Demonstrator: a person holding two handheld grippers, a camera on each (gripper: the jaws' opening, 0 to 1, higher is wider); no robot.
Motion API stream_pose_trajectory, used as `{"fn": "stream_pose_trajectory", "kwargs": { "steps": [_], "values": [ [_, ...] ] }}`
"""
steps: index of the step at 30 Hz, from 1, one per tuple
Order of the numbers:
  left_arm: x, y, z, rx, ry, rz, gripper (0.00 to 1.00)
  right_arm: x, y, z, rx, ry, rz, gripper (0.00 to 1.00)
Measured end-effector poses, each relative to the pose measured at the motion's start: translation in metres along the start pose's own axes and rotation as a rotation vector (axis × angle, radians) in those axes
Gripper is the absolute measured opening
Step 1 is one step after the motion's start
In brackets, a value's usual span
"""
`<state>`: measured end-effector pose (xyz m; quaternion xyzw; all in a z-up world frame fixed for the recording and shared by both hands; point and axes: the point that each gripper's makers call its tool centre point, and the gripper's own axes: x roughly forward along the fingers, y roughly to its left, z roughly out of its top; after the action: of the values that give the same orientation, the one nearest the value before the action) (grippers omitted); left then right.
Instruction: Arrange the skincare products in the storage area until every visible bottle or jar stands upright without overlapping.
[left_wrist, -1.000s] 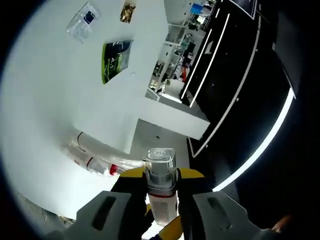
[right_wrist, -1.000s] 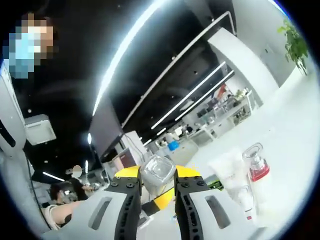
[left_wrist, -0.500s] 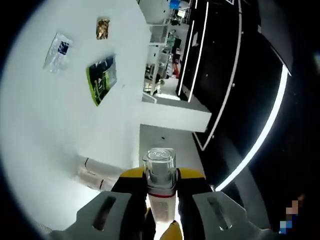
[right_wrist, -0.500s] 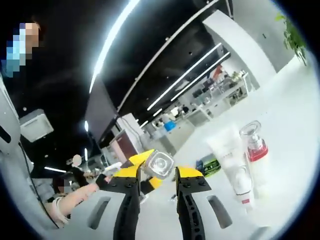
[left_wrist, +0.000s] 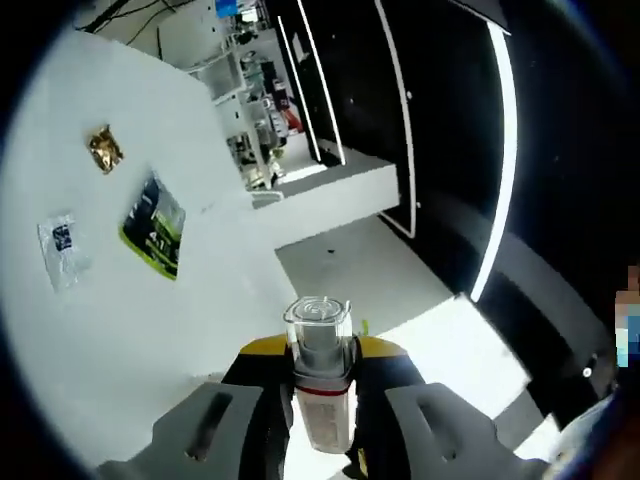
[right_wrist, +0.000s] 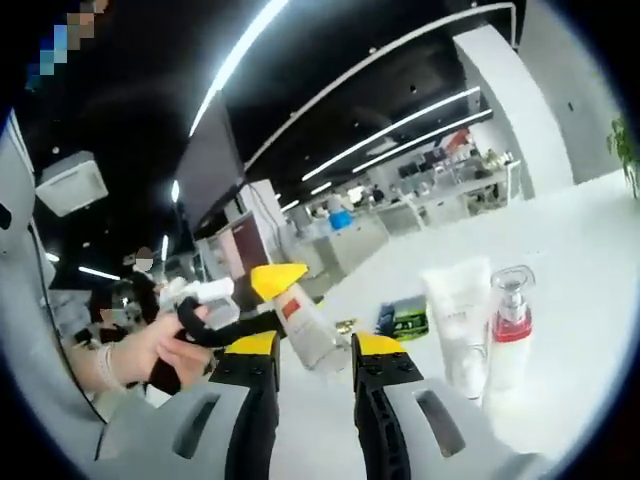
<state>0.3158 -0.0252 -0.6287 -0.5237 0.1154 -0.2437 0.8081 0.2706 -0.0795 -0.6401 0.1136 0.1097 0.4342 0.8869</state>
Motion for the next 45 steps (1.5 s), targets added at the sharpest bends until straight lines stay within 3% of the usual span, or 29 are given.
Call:
{"fn": "stream_pose_trajectory", "kwargs": {
  "steps": [6, 10, 11, 15, 17, 20, 23, 25, 30, 36, 45],
  "values": [
    [0.002, -0.008, -0.006, 0.233, 0.088, -0.028, 0.16, 0.002, 0.002, -0.013, -0.029, 0.059, 0.012, 0.28],
    [0.003, -0.017, -0.013, 0.31, 0.148, -0.076, 0.16, 0.002, 0.003, -0.018, -0.066, 0.091, 0.016, 0.27],
    [0.003, -0.017, -0.019, 0.322, 0.189, -0.075, 0.16, 0.002, 0.003, -0.018, -0.07, 0.096, 0.018, 0.27],
    [0.005, -0.02, -0.026, 0.475, 0.228, -0.085, 0.16, 0.003, 0.005, -0.021, -0.087, 0.111, 0.028, 0.25],
    [0.006, -0.022, -0.031, 0.514, 0.252, -0.093, 0.16, 0.004, 0.006, -0.024, -0.101, 0.127, 0.032, 0.26],
    [0.007, -0.029, -0.037, 0.491, 0.268, -0.124, 0.16, 0.004, 0.005, -0.027, -0.122, 0.141, 0.029, 0.27],
    [0.007, -0.031, -0.046, 0.602, 0.318, -0.146, 0.16, 0.003, 0.004, -0.028, -0.129, 0.146, 0.031, 0.26],
    [0.007, -0.038, -0.055, 0.626, 0.348, -0.181, 0.16, 0.003, 0.005, -0.028, -0.139, 0.151, 0.036, 0.26],
    [0.008, -0.039, -0.068, 0.791, 0.417, -0.212, 0.16, 0.0, 0.005, -0.032, -0.21, 0.192, 0.047, 0.25],
    [0.009, -0.046, -0.078, 0.859, 0.447, -0.26, 0.16, -0.005, 0.002, -0.031, -0.21, 0.186, 0.042, 0.24],
    [0.011, -0.041, -0.08, 0.901, 0.461, -0.253, 0.17, -0.006, -0.004, -0.037, -0.213, 0.181, 0.048, 0.23]
  ]
}}
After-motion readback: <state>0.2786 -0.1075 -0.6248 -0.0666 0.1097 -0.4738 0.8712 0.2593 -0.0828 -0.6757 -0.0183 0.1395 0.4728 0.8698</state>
